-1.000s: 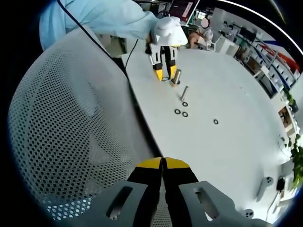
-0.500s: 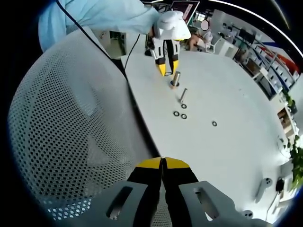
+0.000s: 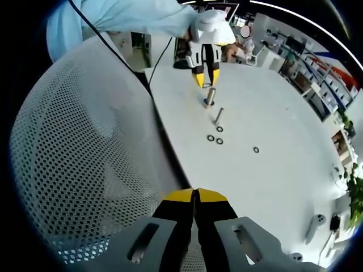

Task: Place the washer onto the threaded stud by aligning its center hole with the stud, sliding it down to the base, and recovering from edge contact or off-axis alignment until the washer reaches the visible bottom stop.

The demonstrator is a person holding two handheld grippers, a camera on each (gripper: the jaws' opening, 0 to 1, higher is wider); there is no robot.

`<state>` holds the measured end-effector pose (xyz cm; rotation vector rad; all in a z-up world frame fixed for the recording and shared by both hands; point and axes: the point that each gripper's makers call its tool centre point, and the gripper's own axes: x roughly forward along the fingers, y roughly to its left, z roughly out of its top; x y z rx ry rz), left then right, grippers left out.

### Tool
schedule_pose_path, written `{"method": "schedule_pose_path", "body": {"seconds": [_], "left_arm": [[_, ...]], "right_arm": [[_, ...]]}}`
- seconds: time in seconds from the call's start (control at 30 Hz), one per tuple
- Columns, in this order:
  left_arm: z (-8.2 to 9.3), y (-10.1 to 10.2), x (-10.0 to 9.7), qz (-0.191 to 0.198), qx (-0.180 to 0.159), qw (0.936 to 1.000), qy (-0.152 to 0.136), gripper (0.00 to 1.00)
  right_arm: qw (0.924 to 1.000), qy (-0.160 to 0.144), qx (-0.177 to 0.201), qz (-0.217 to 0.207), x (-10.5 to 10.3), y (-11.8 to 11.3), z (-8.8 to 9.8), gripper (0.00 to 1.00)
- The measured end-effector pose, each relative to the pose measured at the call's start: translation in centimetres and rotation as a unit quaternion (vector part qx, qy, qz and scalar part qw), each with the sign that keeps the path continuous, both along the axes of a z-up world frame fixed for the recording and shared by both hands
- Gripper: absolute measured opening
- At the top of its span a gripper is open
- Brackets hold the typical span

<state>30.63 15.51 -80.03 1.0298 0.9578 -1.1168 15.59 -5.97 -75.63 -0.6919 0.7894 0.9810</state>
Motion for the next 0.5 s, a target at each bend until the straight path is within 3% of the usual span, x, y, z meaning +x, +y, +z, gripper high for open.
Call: {"method": "schedule_pose_path", "body": {"seconds": [0.5], "left_arm": [[-0.7, -0.7, 1.5, -0.008, 0.019, 0.9998, 0.006, 0.19]], "right_arm": [[1.0000, 0.003, -0.001, -0.001, -0.1, -0.1, -0.1, 0.03]]}}
